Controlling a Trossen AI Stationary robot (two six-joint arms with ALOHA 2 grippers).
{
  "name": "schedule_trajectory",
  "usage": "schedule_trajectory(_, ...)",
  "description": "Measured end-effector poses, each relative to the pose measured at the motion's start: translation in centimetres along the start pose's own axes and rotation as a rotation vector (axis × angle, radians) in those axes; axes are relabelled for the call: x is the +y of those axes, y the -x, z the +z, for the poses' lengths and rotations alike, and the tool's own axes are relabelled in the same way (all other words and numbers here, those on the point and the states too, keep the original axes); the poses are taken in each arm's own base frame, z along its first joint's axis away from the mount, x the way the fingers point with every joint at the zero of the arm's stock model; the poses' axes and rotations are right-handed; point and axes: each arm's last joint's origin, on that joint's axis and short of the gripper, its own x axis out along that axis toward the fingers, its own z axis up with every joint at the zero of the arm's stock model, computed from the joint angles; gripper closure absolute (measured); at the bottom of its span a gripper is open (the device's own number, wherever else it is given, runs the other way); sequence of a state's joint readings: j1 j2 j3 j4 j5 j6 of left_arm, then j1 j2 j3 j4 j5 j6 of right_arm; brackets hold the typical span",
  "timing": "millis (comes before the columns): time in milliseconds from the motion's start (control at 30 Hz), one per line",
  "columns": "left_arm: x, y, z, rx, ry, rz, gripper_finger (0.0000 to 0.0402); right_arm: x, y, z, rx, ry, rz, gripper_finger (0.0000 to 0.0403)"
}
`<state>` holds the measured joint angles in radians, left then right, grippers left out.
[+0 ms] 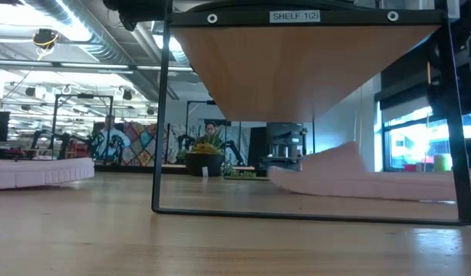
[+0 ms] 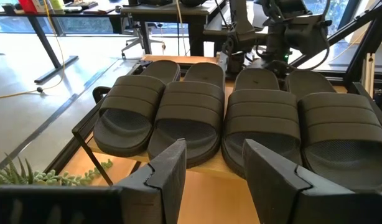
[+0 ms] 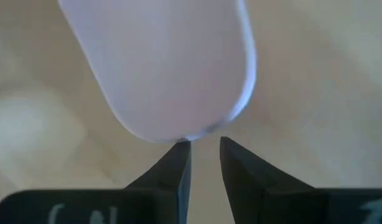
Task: Pick and place slides into the shelf
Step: Put the right pink slipper under the shelf
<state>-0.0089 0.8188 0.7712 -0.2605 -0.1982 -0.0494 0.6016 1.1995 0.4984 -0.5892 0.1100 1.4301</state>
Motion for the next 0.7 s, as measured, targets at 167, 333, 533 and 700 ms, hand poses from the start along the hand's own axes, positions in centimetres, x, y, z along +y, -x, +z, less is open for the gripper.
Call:
schedule_trajectory(167, 0.0, 0.0, 0.0, 0.000, 0.000, 0.000, 0.0253, -0.4, -0.1, 1.8, -0.145, -0.054, -0.038, 0.0316)
schedule_trajectory(333, 0.0, 0.0, 0.0, 0.000, 0.000, 0.000, 0.0253, -0.5, -0.3, 3.4, -0.204, -0.051, -0.040, 0.0316)
schedule_trajectory(533, 0.0, 0.0, 0.0, 0.001, 0.000, 0.000, 0.0253, -0.1, -1.5, 5.4, -0.247, -0.011, -0.024, 0.0316)
schedule_trajectory(700, 0.0, 0.0, 0.0, 0.001, 0.000, 0.000, 0.0253, -0.3, -2.3, 5.9, -0.239, -0.008, -0.066, 0.0316)
